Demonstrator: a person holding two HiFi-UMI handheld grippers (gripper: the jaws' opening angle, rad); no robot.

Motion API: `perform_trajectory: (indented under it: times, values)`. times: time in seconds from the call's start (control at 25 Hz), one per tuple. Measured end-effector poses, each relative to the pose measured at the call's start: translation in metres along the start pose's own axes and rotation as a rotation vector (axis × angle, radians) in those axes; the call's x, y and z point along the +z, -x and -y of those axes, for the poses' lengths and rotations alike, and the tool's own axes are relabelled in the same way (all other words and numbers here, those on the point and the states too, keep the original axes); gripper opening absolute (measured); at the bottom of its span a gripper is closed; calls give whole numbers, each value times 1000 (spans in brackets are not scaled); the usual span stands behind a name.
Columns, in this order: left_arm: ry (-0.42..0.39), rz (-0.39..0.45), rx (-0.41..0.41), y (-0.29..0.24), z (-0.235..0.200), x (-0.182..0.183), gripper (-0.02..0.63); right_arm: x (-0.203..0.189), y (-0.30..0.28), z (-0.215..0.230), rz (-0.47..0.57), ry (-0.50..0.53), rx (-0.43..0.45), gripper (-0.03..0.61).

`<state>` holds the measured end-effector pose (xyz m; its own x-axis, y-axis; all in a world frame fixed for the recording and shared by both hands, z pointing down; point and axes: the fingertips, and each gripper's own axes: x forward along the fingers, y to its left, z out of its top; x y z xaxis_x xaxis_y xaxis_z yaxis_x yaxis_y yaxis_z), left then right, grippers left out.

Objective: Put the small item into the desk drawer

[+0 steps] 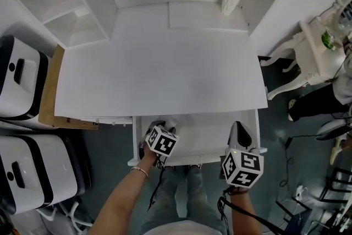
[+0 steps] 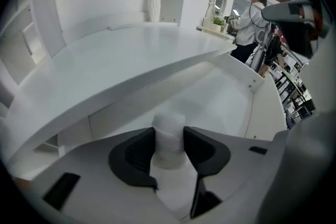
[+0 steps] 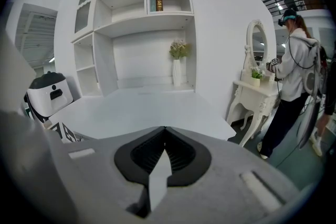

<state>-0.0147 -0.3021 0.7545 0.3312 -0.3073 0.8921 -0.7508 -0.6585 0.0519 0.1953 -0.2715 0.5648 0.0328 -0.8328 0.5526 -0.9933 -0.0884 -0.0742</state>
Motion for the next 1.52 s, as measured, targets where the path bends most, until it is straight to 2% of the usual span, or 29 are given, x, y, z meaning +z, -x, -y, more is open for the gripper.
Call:
perform_trajectory:
  times: [0.24, 0.44, 0.76, 1.04, 1.52]
  values:
    - [86, 18, 59, -9, -13, -2, 166, -8, 1, 8, -18, -13, -17, 5]
    - [153, 23, 76, -17, -20, -2, 166, -14, -1, 11, -33, -21, -19, 5]
    - [146, -10, 113, -28, -24, -6, 167, -22, 1, 17, -46, -25, -24, 5]
    - [127, 1, 116, -29, -23, -4, 172, -26, 6, 20, -49, -24, -23, 5]
    - [93, 17, 66, -26, -15, 2, 215, -26, 11, 26, -39, -31, -23, 5]
